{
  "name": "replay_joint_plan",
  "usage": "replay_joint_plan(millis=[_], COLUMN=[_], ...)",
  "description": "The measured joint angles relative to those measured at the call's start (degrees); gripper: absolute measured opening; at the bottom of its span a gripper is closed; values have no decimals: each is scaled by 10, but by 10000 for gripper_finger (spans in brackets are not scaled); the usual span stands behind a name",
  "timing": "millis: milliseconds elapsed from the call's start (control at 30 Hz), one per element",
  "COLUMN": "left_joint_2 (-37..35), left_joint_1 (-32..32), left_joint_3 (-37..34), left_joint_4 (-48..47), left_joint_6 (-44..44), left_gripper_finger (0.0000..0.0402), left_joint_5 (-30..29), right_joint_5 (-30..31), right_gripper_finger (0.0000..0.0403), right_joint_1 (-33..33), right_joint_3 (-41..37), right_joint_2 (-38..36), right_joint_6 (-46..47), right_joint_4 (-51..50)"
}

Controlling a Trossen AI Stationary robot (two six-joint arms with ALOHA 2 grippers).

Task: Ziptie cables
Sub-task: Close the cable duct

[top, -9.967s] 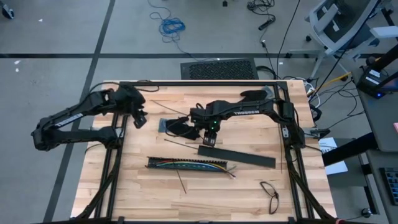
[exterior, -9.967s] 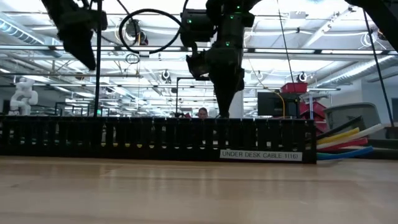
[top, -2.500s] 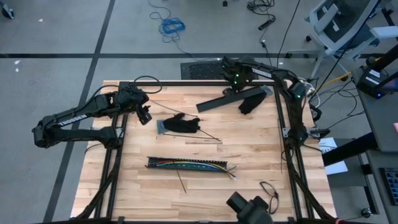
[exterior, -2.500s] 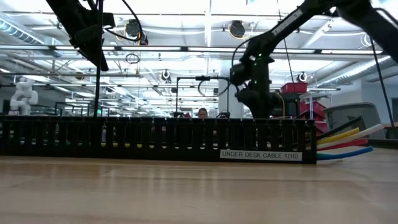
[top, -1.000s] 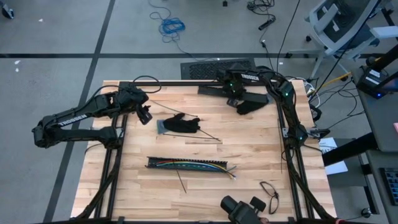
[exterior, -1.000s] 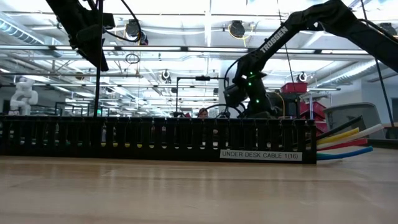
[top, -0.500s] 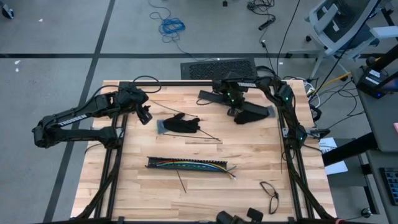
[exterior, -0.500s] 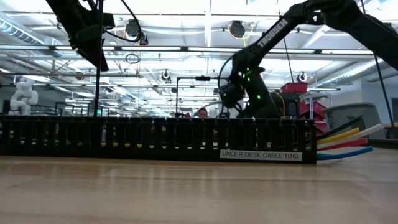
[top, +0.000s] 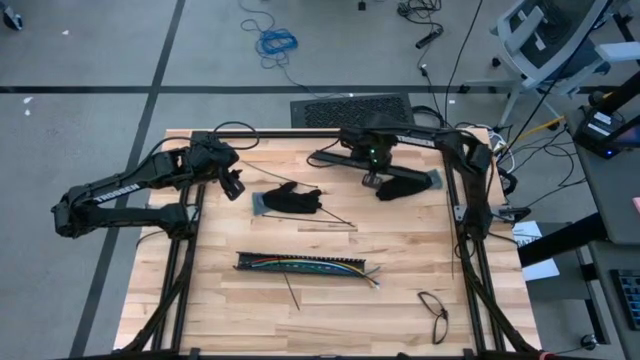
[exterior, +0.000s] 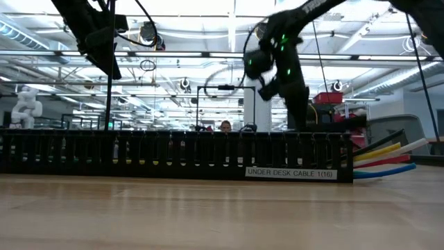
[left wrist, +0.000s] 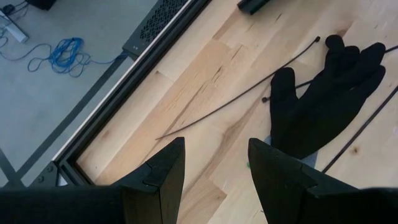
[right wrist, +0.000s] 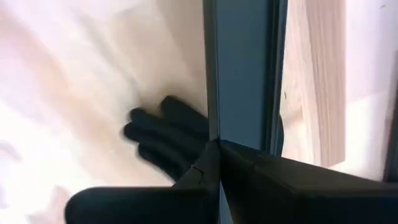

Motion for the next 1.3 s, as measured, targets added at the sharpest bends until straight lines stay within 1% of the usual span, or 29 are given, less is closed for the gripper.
replay_joint_plan(millis=[100,233,367,567,700,833,933,1000,1033,1133,1200,1300], left_joint_2=[0,0,0,40,89,141,175,192,197,204,202,191], left_joint_1=[0,0,0,4,5,5,5,4,3,-3,-8,-15], left_joint_3=[0,0,0,0,0,0,0,0,0,0,0,0], left_joint_4=[1,21,91,203,220,211,200,189,188,188,187,177], left_joint_6=[0,1,17,36,50,61,62,65,66,66,72,88], left_gripper_finger=[173,173,173,173,173,173,173,173,173,173,173,173], left_joint_5=[0,8,43,47,68,98,118,127,131,137,138,139], right_joint_5=[-2,-30,-57,-89,-75,-68,-34,-2,4,-1,-10,-9], right_gripper_finger=[1,1,1,1,1,0,6,23,34,80,115,167], right_joint_1=[16,33,45,63,75,77,65,47,35,1,-17,-39], right_joint_3=[0,0,0,1,1,1,2,2,2,1,2,1], right_joint_2=[-37,-88,-139,-193,-201,-201,-193,-178,-169,-139,-116,-76], right_joint_6=[18,45,85,150,171,172,159,141,138,137,122,100], right_joint_4=[-5,-9,-9,-6,9,68,91,91,91,86,65,25])
